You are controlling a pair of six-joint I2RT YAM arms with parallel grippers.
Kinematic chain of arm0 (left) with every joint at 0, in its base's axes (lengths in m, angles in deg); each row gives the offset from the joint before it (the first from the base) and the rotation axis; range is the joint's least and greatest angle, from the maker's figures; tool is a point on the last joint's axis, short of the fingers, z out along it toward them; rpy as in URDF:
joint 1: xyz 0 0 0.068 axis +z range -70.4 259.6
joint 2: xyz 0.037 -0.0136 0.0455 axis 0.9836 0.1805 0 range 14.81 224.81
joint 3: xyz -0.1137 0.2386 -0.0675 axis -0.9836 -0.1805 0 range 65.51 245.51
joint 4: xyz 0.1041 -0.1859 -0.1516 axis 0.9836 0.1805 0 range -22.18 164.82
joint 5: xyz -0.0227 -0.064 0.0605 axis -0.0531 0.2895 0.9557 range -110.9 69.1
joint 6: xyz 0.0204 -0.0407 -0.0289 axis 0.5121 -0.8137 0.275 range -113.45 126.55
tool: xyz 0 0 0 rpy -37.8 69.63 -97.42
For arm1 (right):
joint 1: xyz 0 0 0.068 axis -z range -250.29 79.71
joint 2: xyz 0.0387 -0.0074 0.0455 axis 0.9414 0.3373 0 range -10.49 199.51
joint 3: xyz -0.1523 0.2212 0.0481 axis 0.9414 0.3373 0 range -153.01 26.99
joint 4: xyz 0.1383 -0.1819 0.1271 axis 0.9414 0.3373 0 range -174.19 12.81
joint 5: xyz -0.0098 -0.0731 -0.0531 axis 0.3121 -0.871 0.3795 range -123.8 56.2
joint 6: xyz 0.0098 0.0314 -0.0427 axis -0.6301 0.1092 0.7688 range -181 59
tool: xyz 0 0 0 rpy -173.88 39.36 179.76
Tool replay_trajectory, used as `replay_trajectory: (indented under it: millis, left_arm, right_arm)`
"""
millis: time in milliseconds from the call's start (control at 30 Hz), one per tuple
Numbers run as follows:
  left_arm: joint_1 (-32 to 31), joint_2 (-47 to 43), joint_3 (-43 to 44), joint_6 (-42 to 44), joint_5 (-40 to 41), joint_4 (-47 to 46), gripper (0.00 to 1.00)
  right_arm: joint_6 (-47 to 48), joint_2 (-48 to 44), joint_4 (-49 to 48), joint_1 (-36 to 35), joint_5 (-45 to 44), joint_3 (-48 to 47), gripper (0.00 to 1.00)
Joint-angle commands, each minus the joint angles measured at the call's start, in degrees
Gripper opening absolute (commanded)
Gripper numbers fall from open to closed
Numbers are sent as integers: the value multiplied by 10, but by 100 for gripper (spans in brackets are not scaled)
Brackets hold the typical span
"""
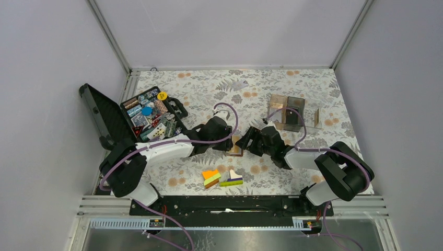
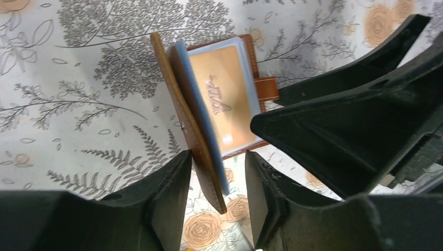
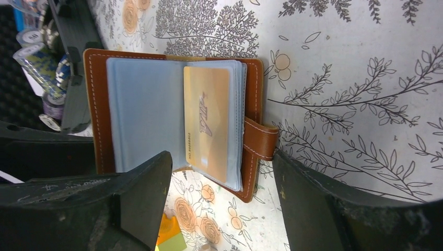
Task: Put the credit cards into the card holder
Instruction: Close the card holder at the center of the board.
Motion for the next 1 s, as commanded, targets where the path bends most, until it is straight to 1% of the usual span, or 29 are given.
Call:
replay_trajectory:
  millis: [0, 200, 267, 333, 500, 667, 800, 967]
  left_arm:
    - [-6, -11, -11, -13, -32, -96, 44]
    - [-7, 5, -22, -9, -49, -143, 43]
    - [-6, 19, -28, -12, -54, -156, 39]
    - [-7, 31, -38, -16, -77, -174, 34]
    - [-7, 54, -61, -27, -86, -212, 27]
    - [-7, 67, -78, -37, -97, -247, 24]
    - [-7, 70, -86, -42, -103, -257, 22]
    - [-6, 70, -110, -49, -114, -271, 25]
  right_arm:
    - [-48, 7, -6, 6, -7, 40, 79]
    - [-72, -6, -40, 12, -13, 71, 82]
    - [-76, -13, -43, 13, -18, 78, 84]
    - [-77, -20, -42, 16, -23, 83, 84]
    - [-81, -53, -18, 23, -49, 100, 84]
    - [-68, -97, 18, 30, -73, 104, 86]
    - [-45, -100, 17, 30, -47, 92, 83]
    - [-8, -71, 5, 30, 27, 55, 74]
